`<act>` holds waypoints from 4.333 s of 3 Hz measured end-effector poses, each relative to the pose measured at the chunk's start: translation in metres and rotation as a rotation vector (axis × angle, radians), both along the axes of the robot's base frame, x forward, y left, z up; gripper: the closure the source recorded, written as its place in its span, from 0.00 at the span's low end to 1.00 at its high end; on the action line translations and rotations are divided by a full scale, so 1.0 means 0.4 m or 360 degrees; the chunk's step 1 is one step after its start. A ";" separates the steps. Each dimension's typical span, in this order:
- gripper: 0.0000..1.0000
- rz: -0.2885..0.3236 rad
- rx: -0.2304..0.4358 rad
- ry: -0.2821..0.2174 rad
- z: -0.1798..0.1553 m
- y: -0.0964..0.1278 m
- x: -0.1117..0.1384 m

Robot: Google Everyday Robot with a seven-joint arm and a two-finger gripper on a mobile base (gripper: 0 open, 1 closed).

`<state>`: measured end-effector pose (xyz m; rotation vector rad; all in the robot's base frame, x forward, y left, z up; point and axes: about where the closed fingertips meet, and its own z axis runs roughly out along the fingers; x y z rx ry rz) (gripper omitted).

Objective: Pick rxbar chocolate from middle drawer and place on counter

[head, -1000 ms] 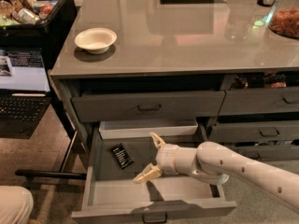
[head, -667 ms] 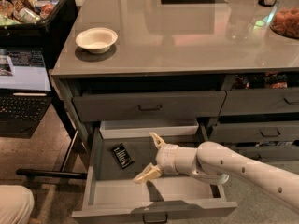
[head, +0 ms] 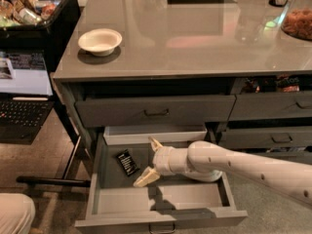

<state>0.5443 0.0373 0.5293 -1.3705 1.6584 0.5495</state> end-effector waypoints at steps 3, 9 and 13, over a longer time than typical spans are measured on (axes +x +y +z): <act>0.00 0.0071 -0.0184 0.0133 -0.358 0.065 0.164; 0.00 0.0183 -0.0084 0.0310 -0.428 0.218 0.190; 0.64 0.0121 -0.0122 0.0321 -0.431 0.185 0.204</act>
Offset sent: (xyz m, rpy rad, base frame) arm 0.0740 0.0350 -0.1754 -0.1497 0.1138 0.0612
